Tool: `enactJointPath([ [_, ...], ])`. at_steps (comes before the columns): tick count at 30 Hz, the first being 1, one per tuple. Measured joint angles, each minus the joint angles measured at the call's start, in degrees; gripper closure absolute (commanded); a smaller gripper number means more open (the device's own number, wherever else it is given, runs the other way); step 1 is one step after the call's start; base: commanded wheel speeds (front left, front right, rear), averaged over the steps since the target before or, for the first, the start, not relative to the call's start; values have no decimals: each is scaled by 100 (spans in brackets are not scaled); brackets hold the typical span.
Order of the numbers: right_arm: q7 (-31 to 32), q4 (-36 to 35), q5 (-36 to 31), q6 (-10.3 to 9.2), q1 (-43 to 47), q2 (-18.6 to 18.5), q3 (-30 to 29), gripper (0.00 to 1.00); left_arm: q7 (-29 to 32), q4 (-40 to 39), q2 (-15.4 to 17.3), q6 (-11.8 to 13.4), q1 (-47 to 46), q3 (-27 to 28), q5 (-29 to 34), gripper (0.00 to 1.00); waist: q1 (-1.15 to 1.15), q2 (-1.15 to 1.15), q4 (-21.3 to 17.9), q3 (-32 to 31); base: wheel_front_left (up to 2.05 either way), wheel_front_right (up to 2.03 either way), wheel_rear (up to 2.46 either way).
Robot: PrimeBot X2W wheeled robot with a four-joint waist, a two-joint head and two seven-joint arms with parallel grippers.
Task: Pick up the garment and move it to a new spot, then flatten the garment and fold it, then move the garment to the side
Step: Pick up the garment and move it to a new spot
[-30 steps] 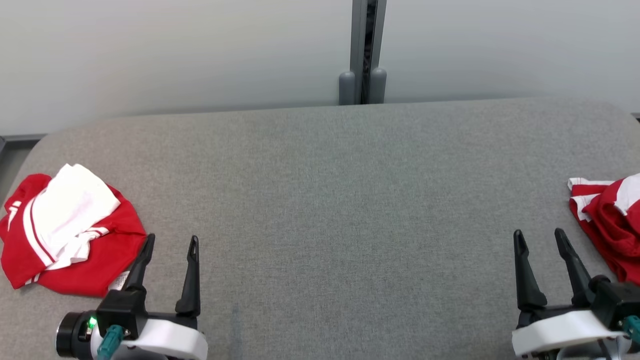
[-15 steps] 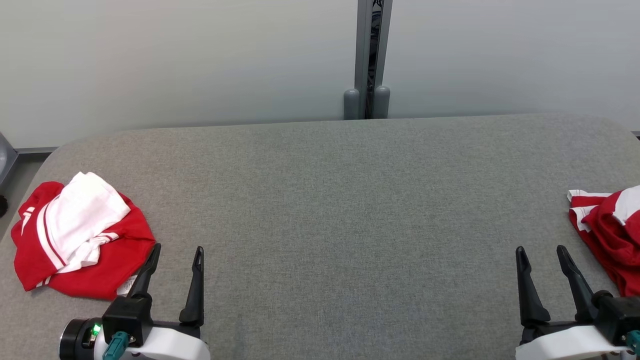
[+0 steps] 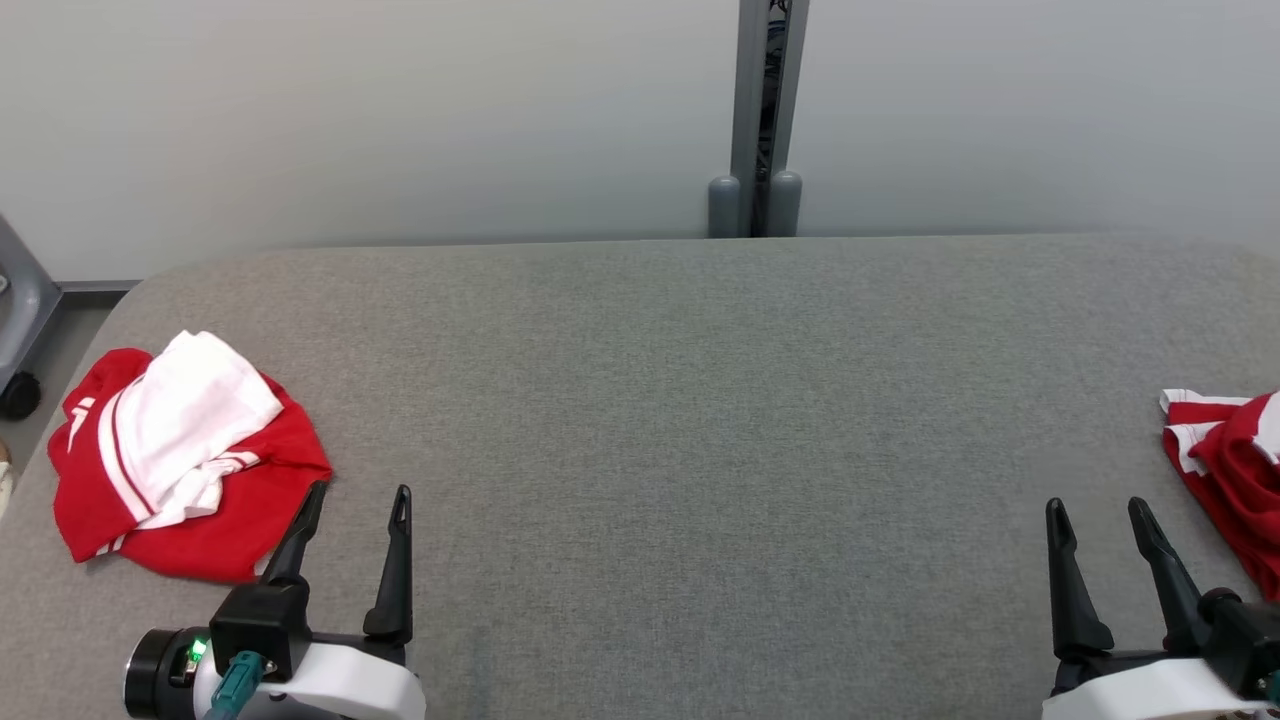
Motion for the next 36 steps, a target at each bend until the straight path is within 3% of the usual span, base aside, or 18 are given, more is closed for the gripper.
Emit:
enactJointPath([
  [7, 52, -71, 48, 0, 118, 5, 94, 0, 0, 51, -85, 59, -93, -15, -54, 0, 0, 0, 551, -6, 0, 0, 0],
  [22, 75, -111, 237, 0, 174, 8, 381, 0, -110, 113, -154, 167, -82, 224, -304, 0, 0, 0, 2439, -68, 0, 0, 0],
  [27, 73, -59, 245, 0, 170, 8, 405, 0, -135, 123, -157, 156, -80, 246, -348, 0, 0, 0, 2702, -76, 0, 0, 0],
  [36, 69, -42, 260, 0, 157, 8, 427, 0, -159, 140, -162, 146, -168, 261, -369, 0, 0, 0, 2685, -11, 0, 0, 0],
])
